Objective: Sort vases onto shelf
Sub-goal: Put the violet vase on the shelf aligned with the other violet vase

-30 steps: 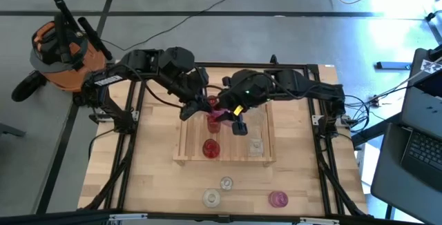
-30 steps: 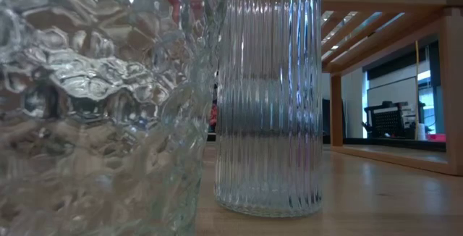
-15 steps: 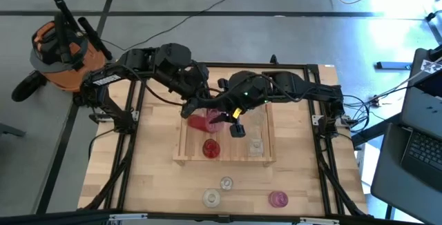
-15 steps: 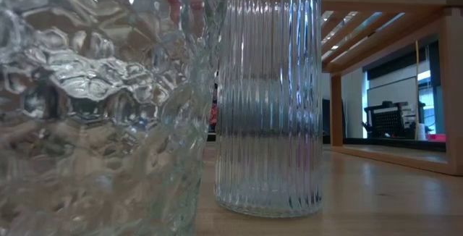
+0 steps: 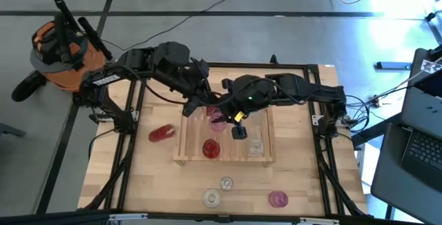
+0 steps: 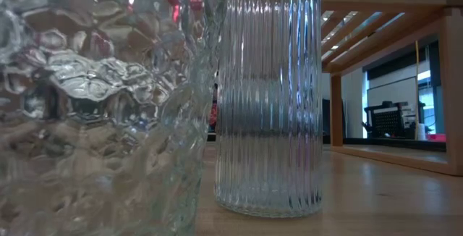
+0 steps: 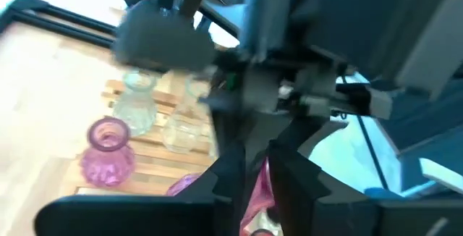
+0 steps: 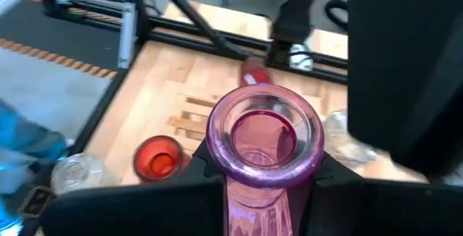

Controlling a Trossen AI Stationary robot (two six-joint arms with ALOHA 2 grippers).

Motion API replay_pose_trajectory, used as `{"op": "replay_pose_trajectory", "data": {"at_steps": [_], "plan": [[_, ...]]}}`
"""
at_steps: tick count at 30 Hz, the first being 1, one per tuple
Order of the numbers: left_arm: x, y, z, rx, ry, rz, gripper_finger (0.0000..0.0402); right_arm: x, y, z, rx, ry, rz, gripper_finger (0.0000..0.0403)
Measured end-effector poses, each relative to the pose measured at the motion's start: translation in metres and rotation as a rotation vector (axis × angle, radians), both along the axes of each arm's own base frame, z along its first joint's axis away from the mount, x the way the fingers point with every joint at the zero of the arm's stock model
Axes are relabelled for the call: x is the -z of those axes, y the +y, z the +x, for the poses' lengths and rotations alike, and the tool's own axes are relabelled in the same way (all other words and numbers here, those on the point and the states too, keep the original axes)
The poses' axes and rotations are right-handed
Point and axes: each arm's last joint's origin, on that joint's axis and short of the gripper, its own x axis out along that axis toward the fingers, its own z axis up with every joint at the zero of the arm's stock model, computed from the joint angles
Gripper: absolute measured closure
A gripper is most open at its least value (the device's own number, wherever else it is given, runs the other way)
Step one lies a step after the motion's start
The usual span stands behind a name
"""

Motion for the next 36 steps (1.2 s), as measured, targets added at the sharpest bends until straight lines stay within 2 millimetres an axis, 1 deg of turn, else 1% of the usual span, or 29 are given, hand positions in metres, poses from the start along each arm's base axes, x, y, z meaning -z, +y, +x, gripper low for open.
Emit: {"op": "replay_pose_trajectory", "data": {"at_steps": [3, 6, 9, 11, 13, 17, 21, 24, 27, 31, 36], "plan": [[-0.007, 0.003, -0.012, -0.036, -0.019, 0.018, 0.0352, -0.01, 0.008, -0.013, 0.048, -0.025, -0.042, 0.0357], [-0.019, 0.005, -0.032, -0.085, -0.062, 0.057, 0.0357, -0.018, 0.021, -0.026, 0.118, -0.049, -0.062, 0.0357], [-0.03, 0.006, -0.052, -0.141, -0.104, 0.094, 0.0361, -0.019, 0.033, -0.033, 0.207, -0.05, -0.081, 0.0357], [-0.034, 0.006, -0.061, -0.169, -0.12, 0.122, 0.0364, -0.019, 0.041, -0.036, 0.266, -0.06, -0.082, 0.0357], [-0.039, 0.006, -0.074, -0.187, -0.134, 0.143, 0.0366, -0.02, 0.049, -0.039, 0.33, -0.08, -0.082, 0.0357], [-0.045, 0.006, -0.092, -0.22, -0.152, 0.164, 0.0367, -0.013, 0.056, -0.04, 0.446, -0.084, -0.086, 0.0357], [-0.047, 0.005, -0.102, -0.227, -0.158, 0.185, 0.0367, 0.0, 0.063, -0.034, 0.509, -0.087, -0.07, 0.0357], [-0.048, 0.005, -0.103, -0.226, -0.162, 0.186, 0.0367, 0.012, 0.069, -0.028, 0.578, -0.109, -0.067, 0.0357], [-0.047, 0.005, -0.103, -0.225, -0.157, 0.186, 0.0367, 0.018, 0.078, -0.026, 0.646, -0.159, -0.067, 0.0357], [-0.044, 0.005, -0.104, -0.222, -0.125, 0.187, 0.0367, 0.024, 0.092, -0.033, 0.739, -0.208, -0.109, 0.0357], [-0.041, 0.005, -0.106, -0.218, -0.089, 0.19, 0.0367, 0.031, 0.106, -0.041, 0.775, -0.221, -0.098, 0.0357]]}}
